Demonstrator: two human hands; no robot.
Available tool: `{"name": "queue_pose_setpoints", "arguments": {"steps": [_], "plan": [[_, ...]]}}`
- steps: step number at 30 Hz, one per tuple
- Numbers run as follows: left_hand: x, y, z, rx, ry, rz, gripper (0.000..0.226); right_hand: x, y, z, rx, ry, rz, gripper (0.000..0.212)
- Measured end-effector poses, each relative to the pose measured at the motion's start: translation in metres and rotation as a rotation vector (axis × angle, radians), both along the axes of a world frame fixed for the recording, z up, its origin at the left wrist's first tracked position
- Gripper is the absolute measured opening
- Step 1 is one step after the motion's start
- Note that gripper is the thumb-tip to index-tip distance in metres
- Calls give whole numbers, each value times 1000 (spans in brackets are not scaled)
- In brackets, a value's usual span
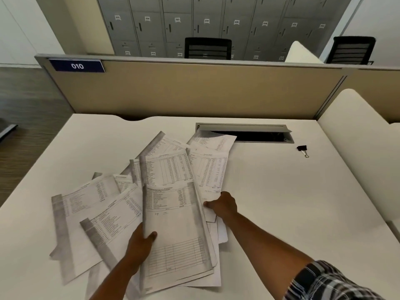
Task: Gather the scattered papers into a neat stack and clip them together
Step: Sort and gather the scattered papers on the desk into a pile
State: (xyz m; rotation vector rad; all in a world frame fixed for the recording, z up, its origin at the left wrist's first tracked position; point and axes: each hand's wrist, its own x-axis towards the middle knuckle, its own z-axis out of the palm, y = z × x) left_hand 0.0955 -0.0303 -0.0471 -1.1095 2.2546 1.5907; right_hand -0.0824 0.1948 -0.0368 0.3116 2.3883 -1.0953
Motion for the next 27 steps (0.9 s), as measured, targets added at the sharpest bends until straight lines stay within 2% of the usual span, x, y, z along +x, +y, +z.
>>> {"name": "queue_pose_setpoints", "arguments": {"steps": [3, 8, 14, 19, 27], "plan": [[0, 1, 0, -7, 9, -2, 51, 2, 8, -3, -3, 2, 47, 49], [0, 3, 1, -7, 17, 0, 50, 9, 29, -10, -167, 20, -21, 38], [-1, 4, -1, 7, 32, 39, 49, 10, 62, -12, -110, 153, -122, 29], [-2, 1, -1, 62, 55, 65, 48, 2, 96, -4, -141, 202, -301, 31], [-7, 1, -2, 105, 80, 80, 45, -9, 143, 14, -409, 207, -371, 39]]}}
